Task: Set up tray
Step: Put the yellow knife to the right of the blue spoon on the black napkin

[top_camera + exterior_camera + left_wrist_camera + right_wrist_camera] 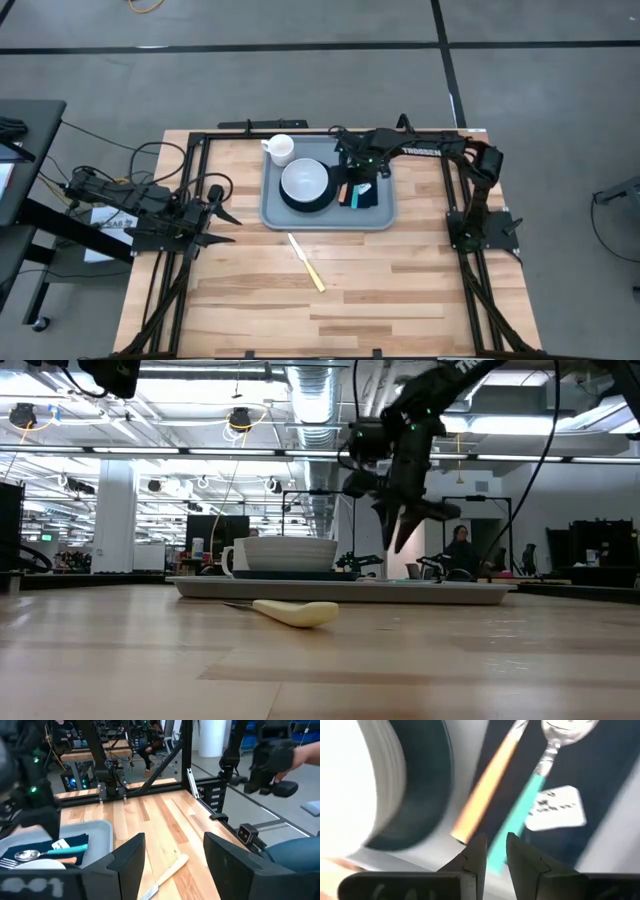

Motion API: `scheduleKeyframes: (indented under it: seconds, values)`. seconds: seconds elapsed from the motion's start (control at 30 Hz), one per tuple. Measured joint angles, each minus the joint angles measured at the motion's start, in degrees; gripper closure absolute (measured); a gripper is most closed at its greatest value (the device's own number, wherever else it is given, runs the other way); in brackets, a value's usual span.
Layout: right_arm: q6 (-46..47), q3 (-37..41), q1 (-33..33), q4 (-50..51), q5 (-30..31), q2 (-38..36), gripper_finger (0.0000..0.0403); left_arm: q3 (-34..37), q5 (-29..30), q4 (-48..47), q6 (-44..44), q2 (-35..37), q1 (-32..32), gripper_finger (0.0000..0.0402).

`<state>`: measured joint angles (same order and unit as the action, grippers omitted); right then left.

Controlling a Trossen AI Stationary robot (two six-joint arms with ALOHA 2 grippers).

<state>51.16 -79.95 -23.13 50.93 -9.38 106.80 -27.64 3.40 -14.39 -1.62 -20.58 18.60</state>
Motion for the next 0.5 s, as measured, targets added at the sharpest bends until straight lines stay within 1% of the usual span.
scheduleKeyframes:
  seconds: [0.13,0.2,0.37,0.5]
  values:
    - [-0.91,-2.32,5.42,5.86,9.53,0.00,0.0337,0.00,0.00,-1.10,-0.05,0.00,0.01,0.0210]
    - [0.49,-2.51,9.14,5.79,12.74,0.00,0.0337,0.00,-0.01,-1.59,0.41,0.00,0.01,0.0210]
    - [5.35,-2.51,20.25,1.25,15.10,0.00,0.0337,0.00,-0.02,-1.70,1.17,0.00,0.00,0.0210]
    - [8.89,-2.51,28.37,-8.33,16.15,0.00,0.0337,0.00,-0.02,-1.70,1.23,0.00,0.01,0.0210]
